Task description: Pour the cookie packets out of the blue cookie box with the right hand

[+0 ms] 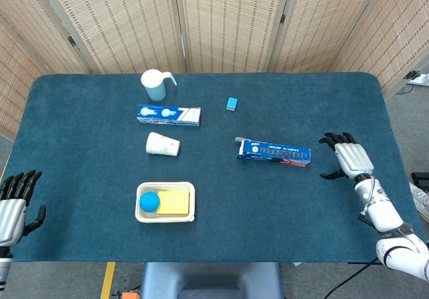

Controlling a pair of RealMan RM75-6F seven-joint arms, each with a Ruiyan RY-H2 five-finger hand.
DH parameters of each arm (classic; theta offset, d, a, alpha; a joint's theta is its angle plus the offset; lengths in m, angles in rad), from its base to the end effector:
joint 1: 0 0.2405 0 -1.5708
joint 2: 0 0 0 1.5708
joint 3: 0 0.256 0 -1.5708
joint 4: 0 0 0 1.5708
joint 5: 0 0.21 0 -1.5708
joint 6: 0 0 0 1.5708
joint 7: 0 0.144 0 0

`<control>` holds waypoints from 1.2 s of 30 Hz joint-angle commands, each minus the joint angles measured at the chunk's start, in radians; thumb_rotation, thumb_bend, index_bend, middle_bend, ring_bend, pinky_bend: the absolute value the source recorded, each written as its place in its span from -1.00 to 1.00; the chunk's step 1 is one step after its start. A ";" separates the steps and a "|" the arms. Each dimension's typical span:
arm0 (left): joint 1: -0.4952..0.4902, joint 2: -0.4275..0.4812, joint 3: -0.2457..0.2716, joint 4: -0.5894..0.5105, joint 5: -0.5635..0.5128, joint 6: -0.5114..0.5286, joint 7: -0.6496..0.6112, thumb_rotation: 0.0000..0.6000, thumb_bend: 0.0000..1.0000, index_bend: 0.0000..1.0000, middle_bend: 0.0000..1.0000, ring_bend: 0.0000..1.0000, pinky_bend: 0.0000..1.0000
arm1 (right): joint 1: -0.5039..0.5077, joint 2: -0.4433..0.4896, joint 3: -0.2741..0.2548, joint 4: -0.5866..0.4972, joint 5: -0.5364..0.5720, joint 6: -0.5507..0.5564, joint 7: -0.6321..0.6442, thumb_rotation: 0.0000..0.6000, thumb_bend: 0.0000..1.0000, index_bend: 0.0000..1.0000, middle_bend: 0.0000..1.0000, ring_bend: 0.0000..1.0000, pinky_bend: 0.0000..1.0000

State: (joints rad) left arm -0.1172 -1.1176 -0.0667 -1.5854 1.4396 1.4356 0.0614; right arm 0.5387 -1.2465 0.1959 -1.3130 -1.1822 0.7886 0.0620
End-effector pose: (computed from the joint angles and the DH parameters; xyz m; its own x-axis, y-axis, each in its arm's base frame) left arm -0.3195 0.1951 0.1618 0.4679 0.0206 0.8835 0.8833 0.0221 -0.4683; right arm -0.2998 -0.3533 0.1059 0.3705 -0.3217 0.8713 -0.9239 -0.0311 0.3813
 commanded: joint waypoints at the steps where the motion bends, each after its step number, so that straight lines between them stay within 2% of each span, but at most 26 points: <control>1: -0.006 0.007 0.001 0.008 0.001 -0.012 -0.023 1.00 0.01 -0.93 -0.83 -0.90 -0.84 | 0.028 -0.037 0.013 0.037 0.031 -0.029 -0.013 1.00 -0.75 -0.55 -0.68 -0.73 -1.00; 5: -0.010 0.011 0.003 0.012 0.009 -0.017 -0.040 1.00 0.01 -0.93 -0.83 -0.90 -0.84 | 0.057 -0.068 0.017 0.073 0.058 -0.060 -0.024 1.00 -0.75 -0.46 -0.66 -0.70 -1.00; 12: -0.011 0.012 0.006 0.015 0.014 -0.015 -0.046 1.00 0.01 -0.93 -0.83 -0.90 -0.84 | 0.087 -0.116 0.017 0.120 0.098 -0.070 -0.062 1.00 -0.75 -0.44 -0.65 -0.68 -1.00; 17: -0.011 0.012 0.010 0.013 0.023 -0.012 -0.042 1.00 0.02 -0.94 -0.83 -0.90 -0.84 | 0.118 -0.152 0.019 0.177 0.128 -0.120 -0.062 1.00 -0.75 -0.41 -0.63 -0.66 -1.00; 22: -0.018 0.024 0.021 0.024 0.046 -0.022 -0.087 1.00 0.29 -0.93 -0.83 -0.90 -0.85 | 0.145 -0.178 0.019 0.224 0.129 -0.161 -0.046 1.00 -0.75 -0.35 -0.61 -0.65 -1.00; 36: -0.015 0.019 0.020 0.031 0.041 -0.012 -0.101 1.00 0.30 -0.96 -0.83 -0.89 -0.85 | 0.169 -0.221 0.012 0.300 0.127 -0.171 -0.040 1.00 -0.75 -0.09 -0.50 -0.58 -0.98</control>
State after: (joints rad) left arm -0.1324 -1.0982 -0.0471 -1.5543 1.4812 1.4240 -0.0392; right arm 0.7058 -1.4658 0.2093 -1.0162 -1.0573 0.6200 0.0240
